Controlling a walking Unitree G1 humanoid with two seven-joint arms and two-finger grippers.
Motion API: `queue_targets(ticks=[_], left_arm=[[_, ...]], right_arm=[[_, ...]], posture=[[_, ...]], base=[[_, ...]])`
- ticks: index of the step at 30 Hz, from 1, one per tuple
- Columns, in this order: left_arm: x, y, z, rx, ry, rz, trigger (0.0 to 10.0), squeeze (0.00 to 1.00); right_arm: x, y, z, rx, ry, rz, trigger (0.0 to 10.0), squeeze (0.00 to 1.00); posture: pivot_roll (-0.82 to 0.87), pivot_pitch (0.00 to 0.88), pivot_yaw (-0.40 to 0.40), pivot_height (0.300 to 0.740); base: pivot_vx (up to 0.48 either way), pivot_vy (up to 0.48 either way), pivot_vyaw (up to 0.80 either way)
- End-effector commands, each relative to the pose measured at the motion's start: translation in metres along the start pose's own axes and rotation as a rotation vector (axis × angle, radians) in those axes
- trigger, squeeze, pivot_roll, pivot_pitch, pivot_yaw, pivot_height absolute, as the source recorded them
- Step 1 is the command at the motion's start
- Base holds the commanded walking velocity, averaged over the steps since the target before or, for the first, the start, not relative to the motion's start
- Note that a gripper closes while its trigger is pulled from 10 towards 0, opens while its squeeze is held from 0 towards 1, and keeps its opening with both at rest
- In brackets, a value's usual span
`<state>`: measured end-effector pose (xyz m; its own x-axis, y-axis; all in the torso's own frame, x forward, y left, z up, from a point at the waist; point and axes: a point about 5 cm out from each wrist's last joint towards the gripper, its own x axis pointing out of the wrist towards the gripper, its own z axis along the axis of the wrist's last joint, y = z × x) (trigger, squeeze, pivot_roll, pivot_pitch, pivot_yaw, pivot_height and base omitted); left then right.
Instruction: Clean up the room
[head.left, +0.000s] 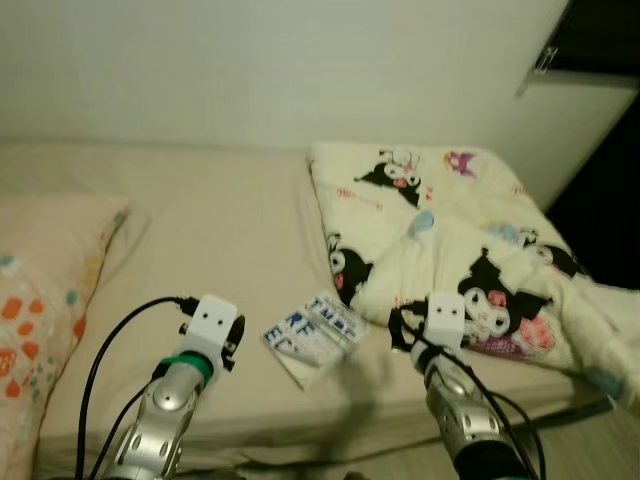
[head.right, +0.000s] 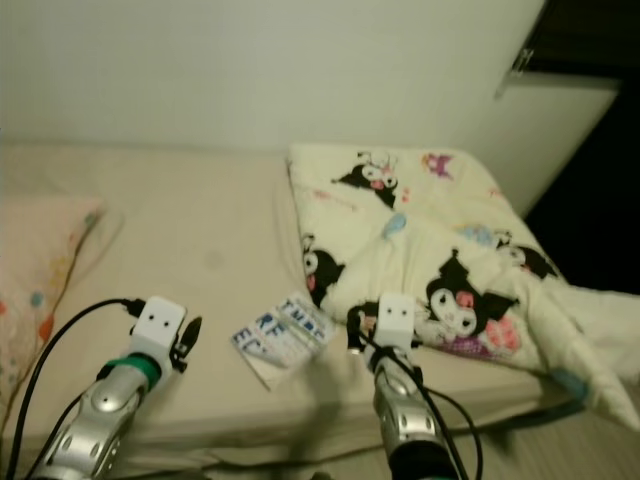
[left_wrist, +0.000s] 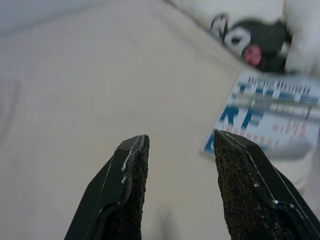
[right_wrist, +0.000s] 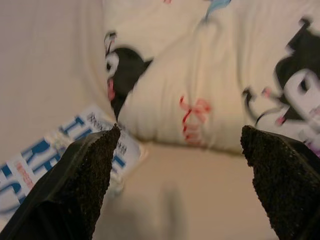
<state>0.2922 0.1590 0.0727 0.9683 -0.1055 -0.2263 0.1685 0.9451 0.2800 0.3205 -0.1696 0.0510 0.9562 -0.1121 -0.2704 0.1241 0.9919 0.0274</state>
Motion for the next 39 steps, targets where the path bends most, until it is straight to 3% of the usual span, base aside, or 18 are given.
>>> queue_targets(ticks=[1,22,26,30,32,33,34,35,39], left_arm=[[-0.002,-0.004,-0.008,0.013,0.028,-0.012,10.0,0.0],[-0.013,0.005,-0.022,0.039,0.071,0.044,10.0,0.0],[-0.02,0.014,-0.032,0.121,0.091,0.065,10.0,0.0],[-0.023,0.027,-0.033,0.112,0.104,0.119,10.0,0.0],[-0.023,0.047,-0.021,0.064,0.079,0.166,10.0,0.0],[-0.019,0.057,-0.009,0.049,0.056,0.162,10.0,0.0],[-0.016,0.064,-0.001,0.039,0.041,0.156,10.0,0.0],[-0.01,0.068,0.006,0.037,0.03,0.143,10.0,0.0],[0.003,0.076,0.022,0.047,0.006,0.12,10.0,0.0]], right_arm=[[-0.001,-0.001,-0.007,0.005,0.021,-0.002,10.0,0.0],[0.008,0.003,0.009,-0.024,-0.023,0.052,10.0,0.0],[0.018,0.007,0.022,-0.062,-0.017,0.08,10.0,0.0],[0.023,0.009,0.03,-0.073,-0.011,0.094,10.0,0.0],[0.027,0.01,0.036,-0.067,-0.006,0.099,10.0,0.0],[0.029,0.01,0.039,-0.061,-0.002,0.106,10.0,0.29],[0.03,0.01,0.041,-0.057,0.0,0.112,10.0,0.29],[0.031,0.01,0.042,-0.045,0.004,0.117,10.0,1.0],[0.032,0.012,0.041,-0.051,0.019,0.134,10.0,1.0]], posture=[[0.12,0.0,-0.03,0.602],[0.13,0.005,-0.036,0.597],[0.14,0.028,-0.048,0.597],[0.14,0.038,-0.052,0.597],[0.17,0.085,-0.035,0.597],[0.17,0.111,-0.02,0.597],[0.17,0.111,-0.02,0.597],[0.17,0.125,-0.018,0.597],[0.19,0.148,-0.011,0.597]], base=[[0.0,0.0,0.0],[0.0,0.0,0.0],[0.0,0.0,0.0],[0.0,0.0,0.0],[0.0,0.0,0.0],[0.0,0.0,0.0],[0.0,0.0,0.0],[0.0,0.0,0.0],[0.0,0.0,0.0]])
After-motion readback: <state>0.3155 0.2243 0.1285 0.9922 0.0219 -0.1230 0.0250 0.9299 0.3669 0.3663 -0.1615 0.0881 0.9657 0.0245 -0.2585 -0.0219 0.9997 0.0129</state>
